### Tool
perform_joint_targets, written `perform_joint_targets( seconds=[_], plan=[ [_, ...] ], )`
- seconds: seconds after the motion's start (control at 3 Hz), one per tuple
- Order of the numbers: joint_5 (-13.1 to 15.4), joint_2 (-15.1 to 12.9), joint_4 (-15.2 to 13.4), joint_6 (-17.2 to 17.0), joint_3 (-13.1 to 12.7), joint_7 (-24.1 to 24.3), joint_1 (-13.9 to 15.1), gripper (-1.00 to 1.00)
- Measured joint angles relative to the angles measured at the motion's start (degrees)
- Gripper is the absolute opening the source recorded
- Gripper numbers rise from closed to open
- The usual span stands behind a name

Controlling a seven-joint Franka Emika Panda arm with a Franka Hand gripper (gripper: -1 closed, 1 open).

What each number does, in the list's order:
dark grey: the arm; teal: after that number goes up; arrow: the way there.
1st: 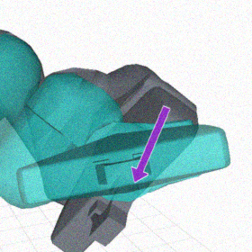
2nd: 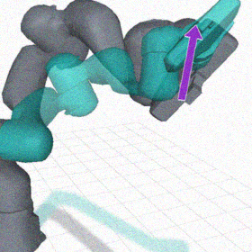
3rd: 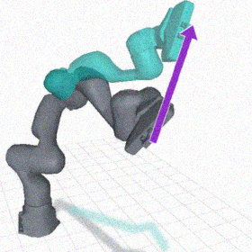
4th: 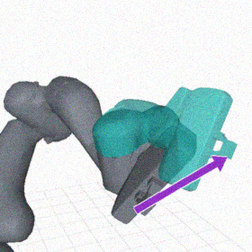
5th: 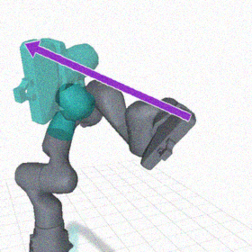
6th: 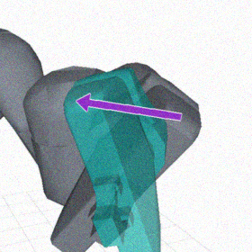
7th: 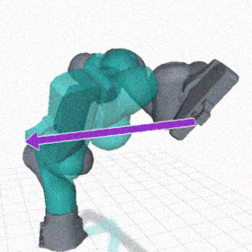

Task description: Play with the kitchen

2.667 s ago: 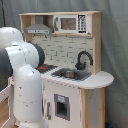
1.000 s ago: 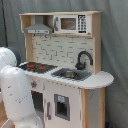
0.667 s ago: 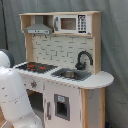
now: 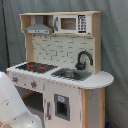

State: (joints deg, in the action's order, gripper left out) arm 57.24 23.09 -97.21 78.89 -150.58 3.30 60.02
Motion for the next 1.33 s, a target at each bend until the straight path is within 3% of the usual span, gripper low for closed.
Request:
perform_joint_targets(
  seconds=[0.67,1.33],
  plan=[
    [4.54,8.08,8.07,3.0,0.7,3.44,0.03,1.0],
    [6.76,13.48,10.69,9.08,1.61,13.79,0.62,1.0]
  ],
)
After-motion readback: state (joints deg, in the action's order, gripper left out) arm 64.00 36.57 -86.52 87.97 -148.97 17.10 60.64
